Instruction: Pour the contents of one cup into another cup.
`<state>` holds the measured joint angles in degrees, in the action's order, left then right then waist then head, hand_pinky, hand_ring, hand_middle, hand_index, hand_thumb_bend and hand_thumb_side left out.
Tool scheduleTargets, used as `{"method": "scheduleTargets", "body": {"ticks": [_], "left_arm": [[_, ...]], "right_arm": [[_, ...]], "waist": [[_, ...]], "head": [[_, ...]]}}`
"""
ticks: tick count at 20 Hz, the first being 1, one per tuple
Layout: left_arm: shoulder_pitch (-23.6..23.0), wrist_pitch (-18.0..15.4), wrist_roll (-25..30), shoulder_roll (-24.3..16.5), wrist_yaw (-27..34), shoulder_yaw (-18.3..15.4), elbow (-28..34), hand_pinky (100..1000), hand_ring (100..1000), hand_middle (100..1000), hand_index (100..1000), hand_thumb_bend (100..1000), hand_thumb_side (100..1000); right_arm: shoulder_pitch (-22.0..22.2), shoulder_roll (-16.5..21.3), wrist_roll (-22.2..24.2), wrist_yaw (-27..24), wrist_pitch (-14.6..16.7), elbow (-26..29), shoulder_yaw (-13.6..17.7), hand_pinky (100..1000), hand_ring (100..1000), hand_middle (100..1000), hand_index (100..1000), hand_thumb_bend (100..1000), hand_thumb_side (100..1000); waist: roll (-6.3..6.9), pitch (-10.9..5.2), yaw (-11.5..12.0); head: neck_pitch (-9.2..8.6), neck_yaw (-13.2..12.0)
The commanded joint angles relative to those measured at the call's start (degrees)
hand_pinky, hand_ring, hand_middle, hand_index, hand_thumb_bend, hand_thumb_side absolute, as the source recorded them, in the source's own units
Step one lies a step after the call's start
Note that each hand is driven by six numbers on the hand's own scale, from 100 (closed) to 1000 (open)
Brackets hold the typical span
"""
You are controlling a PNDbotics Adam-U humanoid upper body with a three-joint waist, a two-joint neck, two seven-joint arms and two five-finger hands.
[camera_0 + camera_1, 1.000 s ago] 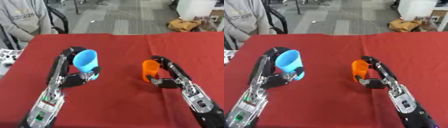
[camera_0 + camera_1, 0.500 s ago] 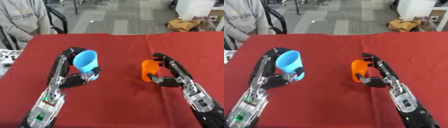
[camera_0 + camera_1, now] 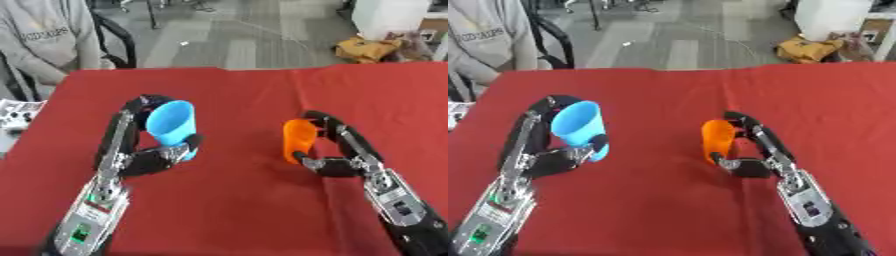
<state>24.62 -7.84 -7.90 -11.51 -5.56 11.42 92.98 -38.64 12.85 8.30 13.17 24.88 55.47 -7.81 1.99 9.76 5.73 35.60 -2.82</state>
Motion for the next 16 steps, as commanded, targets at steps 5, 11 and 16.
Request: {"method": "scheduleTargets", "body": {"ticks": [5,11,16], "left_arm": [[0.52,-0.17,0.2,-0.1,0.15,-0.15,0.82,328,272,303,664,580,100],[0.55,-0.22,0.37,-0.02,0.29,-0.09,0.89,328,272,303,664,578,100],[0.58,-0.25,0.49,0.04,0.33,-0.08,0.9,328,272,303,665,575,100]], "right_arm": [[-1.48,-0.51,0.58,1.06,0.56,-1.26,0.39,765,858,853,913,431,100],[-2.15,-1.59,0.66,0.89,0.62,-2.02,0.51,745,833,829,894,416,100],[-2.68,-2.29,-0.53,1.06,-0.11,-2.62,0.79,733,817,811,878,408,100]], "waist": [[0.25,-0.62,0.23],[0.4,-0.51,0.35],[0.43,-0.41,0.61]], "head": [[-0.13,0.45],[-0.1,0.84],[-0.15,1.09]]}}
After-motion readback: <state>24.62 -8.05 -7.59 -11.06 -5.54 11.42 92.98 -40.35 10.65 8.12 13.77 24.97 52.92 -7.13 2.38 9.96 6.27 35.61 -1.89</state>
